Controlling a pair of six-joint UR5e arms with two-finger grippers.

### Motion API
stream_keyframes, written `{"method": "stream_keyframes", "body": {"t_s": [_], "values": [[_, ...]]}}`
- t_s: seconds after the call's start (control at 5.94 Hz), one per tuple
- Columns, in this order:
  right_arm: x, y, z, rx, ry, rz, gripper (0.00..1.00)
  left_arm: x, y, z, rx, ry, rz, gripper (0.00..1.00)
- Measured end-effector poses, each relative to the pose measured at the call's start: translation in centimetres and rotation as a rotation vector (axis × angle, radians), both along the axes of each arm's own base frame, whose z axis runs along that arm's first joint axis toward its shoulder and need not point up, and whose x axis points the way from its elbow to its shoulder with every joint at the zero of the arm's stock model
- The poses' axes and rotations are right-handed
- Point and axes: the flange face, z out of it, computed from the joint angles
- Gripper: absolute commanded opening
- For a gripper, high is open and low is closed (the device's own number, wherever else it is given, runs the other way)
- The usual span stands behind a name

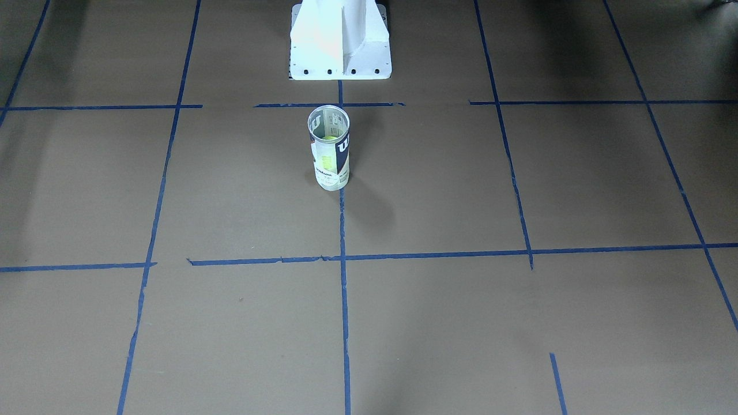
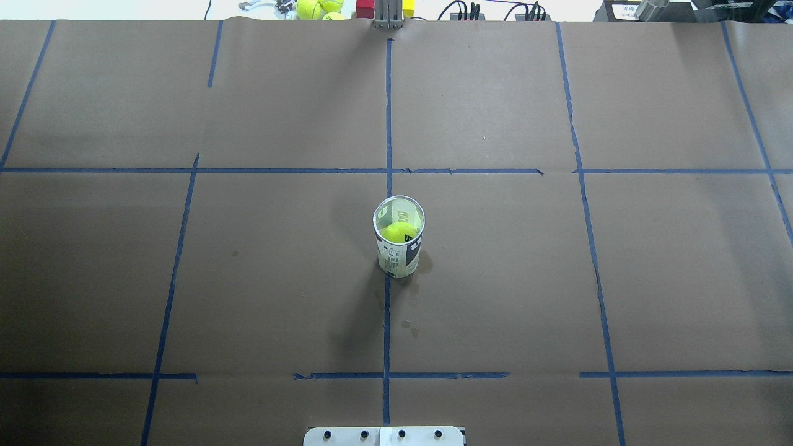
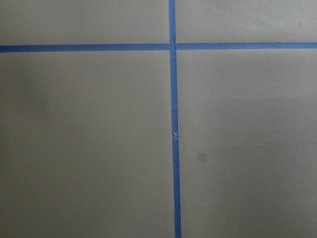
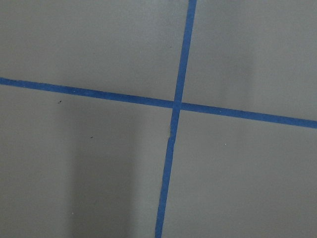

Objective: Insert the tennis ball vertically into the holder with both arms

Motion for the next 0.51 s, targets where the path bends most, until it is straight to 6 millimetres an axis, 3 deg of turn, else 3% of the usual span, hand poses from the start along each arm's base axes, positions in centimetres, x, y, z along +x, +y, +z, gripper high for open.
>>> {"method": "stream_keyframes", "body": {"t_s": [0.51], "values": [[0.1, 2.9, 1.0, -0.02, -0.037, 0.01, 1.0, 2.8, -0.7, -0.7, 0.024, 0.008, 0.064, 1.0]]}}
